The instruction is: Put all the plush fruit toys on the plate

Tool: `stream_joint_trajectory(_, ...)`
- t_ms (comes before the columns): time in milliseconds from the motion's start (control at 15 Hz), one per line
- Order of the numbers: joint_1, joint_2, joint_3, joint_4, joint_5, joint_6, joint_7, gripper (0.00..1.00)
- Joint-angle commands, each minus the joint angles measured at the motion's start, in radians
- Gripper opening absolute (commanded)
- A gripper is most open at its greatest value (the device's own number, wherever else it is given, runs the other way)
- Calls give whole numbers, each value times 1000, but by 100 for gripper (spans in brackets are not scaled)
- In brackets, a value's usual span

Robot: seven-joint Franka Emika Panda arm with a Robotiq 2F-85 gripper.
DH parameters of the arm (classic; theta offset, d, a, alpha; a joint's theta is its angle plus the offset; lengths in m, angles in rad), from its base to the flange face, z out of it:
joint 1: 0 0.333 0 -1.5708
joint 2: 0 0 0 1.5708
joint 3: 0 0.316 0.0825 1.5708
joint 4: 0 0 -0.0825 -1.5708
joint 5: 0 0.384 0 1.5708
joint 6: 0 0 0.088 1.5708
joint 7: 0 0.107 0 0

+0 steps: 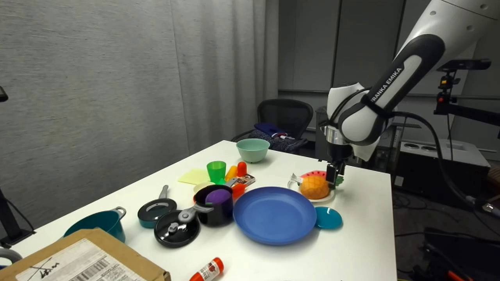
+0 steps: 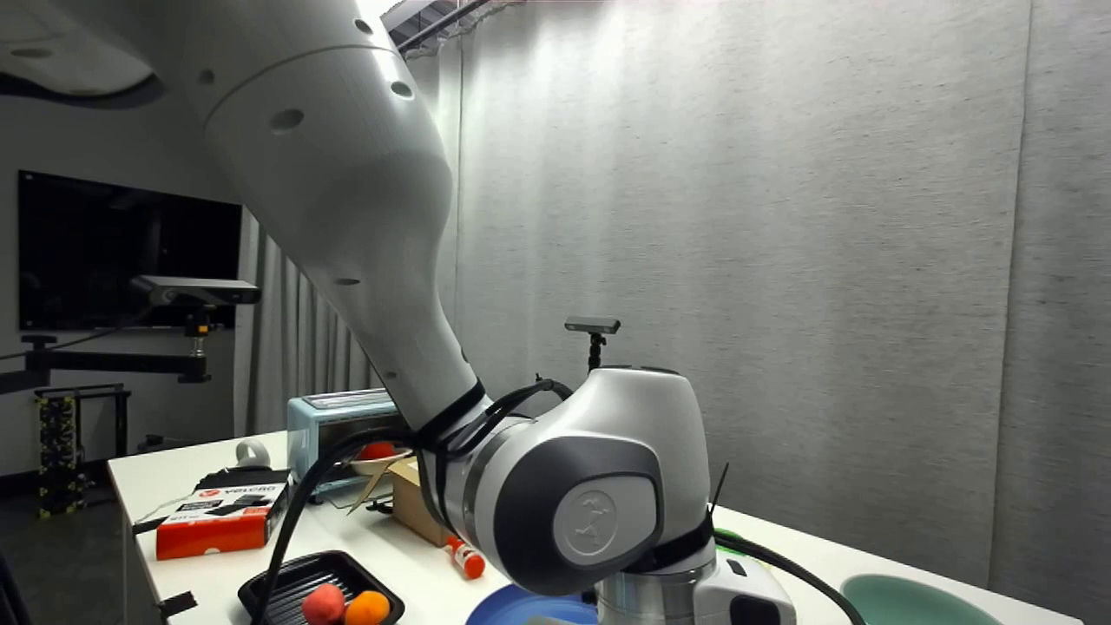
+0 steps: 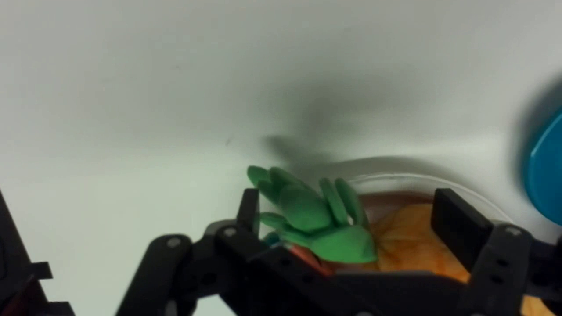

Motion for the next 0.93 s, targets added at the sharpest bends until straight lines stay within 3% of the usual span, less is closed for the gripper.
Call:
stream_joint_trajectory(0,25,-23,36,42,150,-55,-167,100)
stream_joint_trajectory(200,65,-43,35,56,159,-23,-182,100)
stream_joint_trajectory(533,148,24,6,75,89,-1,-65,100)
stream_joint_trajectory(867,181,69,-55,79,29,37,29,97)
